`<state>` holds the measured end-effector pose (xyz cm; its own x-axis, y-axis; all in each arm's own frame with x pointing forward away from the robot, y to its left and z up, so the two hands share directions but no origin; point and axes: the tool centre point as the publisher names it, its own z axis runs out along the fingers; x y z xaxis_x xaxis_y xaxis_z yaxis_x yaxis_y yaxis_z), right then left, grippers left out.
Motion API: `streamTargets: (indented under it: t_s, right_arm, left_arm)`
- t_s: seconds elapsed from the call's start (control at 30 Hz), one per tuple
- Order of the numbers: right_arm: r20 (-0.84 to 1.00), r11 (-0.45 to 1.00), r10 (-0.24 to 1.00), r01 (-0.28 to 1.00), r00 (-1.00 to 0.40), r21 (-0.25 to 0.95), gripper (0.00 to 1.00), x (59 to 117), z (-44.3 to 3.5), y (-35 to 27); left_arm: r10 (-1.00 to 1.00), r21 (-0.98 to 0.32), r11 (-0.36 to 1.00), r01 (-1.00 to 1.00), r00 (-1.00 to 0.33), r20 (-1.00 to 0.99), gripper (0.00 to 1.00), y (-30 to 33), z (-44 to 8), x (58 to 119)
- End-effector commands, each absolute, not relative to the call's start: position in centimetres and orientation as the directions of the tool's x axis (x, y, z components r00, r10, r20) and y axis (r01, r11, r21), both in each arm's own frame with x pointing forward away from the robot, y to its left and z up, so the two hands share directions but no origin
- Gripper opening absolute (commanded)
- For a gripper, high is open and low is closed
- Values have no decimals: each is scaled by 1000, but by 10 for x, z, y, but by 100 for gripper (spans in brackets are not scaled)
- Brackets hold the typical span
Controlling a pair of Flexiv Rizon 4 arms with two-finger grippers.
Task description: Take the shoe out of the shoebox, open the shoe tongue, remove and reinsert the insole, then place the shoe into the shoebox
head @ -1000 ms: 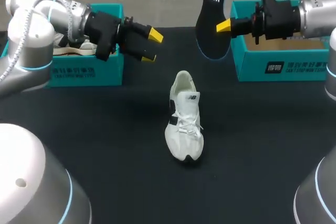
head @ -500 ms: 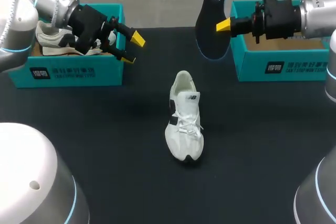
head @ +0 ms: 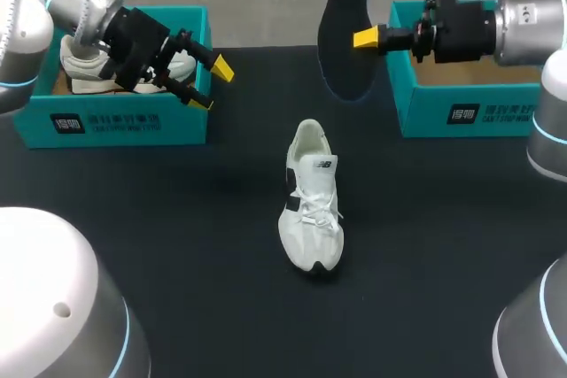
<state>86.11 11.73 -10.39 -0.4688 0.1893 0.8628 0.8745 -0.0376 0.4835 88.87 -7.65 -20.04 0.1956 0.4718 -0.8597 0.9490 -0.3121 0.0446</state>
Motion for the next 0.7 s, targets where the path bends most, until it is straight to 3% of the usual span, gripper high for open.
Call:
streamTargets:
  t_s: [0.03, 0.7]
  right_arm:
    - [847, -17, 172, 858, -503, 514, 0, 872, -105, 128]
    - [847, -17, 172, 858, -503, 514, 0, 872, -105, 128]
  left_arm:
    - [474, 47, -310, 950, 197, -858, 100, -76, -200, 887]
    - [474, 47, -310, 950, 197, -858, 100, -76, -200, 887]
